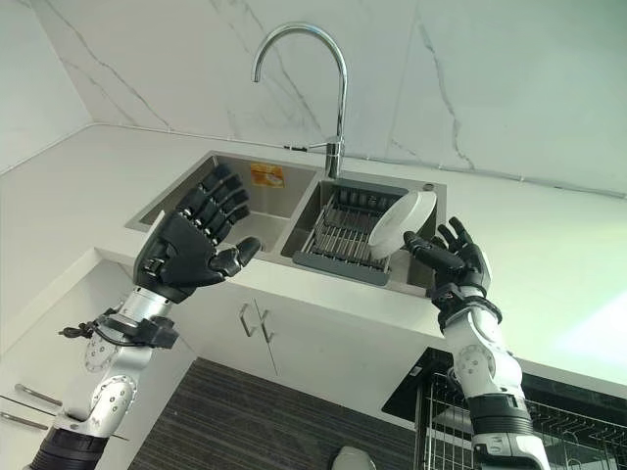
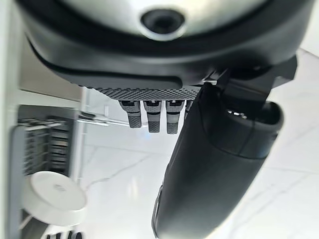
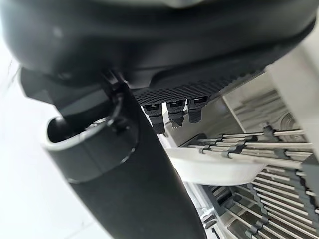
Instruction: Place the dishes in the dishwasher.
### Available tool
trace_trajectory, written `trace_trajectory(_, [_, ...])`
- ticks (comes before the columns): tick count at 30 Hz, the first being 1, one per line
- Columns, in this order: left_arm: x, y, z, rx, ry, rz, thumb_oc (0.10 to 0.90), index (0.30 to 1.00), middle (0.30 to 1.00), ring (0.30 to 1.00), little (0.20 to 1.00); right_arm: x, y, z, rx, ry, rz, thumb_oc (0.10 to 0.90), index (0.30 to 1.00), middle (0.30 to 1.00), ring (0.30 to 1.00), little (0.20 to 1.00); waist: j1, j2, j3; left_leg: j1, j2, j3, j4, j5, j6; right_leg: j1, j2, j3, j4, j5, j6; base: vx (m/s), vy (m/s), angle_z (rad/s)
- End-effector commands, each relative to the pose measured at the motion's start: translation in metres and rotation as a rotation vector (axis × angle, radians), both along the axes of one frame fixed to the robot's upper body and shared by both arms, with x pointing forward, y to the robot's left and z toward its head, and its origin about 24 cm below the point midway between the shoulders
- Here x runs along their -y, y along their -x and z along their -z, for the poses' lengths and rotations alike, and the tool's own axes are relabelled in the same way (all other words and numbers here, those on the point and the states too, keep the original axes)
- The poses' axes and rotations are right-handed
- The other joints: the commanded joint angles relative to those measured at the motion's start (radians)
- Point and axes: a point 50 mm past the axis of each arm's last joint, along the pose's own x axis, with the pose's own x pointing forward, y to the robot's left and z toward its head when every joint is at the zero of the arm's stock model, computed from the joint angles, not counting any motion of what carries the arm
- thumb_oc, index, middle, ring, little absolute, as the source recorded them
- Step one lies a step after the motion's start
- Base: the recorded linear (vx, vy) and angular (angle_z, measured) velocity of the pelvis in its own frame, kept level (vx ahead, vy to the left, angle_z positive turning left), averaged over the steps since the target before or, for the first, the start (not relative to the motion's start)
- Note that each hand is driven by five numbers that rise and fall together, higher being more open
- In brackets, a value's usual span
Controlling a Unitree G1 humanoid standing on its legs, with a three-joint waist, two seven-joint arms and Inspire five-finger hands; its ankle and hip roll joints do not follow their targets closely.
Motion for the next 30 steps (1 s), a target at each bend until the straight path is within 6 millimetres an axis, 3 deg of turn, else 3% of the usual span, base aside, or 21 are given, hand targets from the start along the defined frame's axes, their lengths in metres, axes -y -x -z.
trace_trajectory(1, [-0.002,0.001,-0.052,0.257,-0.017,-0.002,0.800,0.900,0.900,0.900,0.900,0.003,-0.026,-0.070,0.243,0.027,-0.016,0.800,0.900,0.900,0.900,0.900,0.014,-0.034,-0.033,0.057,0.004,0.090,0.094,-0.188,0.060,0.081,-0.036,-0.014,-0.174,0.085,0.118,0.00,0.000,0.00])
trace_trajectory(22, [-0.004,-0.003,-0.041,0.192,-0.031,-0.010,0.800,0.900,0.900,0.900,0.900,0.033,-0.037,-0.068,0.136,0.024,0.036,0.800,0.900,0.900,0.900,0.900,0.046,-0.039,-0.025,0.048,0.002,0.086,0.094,-0.179,0.058,0.095,-0.048,-0.028,-0.174,0.082,0.119,0.00,0.006,0.02])
trace_trajectory(30, [-0.004,-0.004,-0.040,0.181,-0.033,-0.013,0.800,0.900,0.900,0.900,0.900,0.038,-0.042,-0.075,0.137,0.021,0.037,0.800,0.900,0.900,0.900,0.900,0.059,-0.042,-0.024,0.044,0.004,0.087,0.094,-0.175,0.055,0.104,-0.050,-0.039,-0.174,0.076,0.117,0.00,-0.002,0.02])
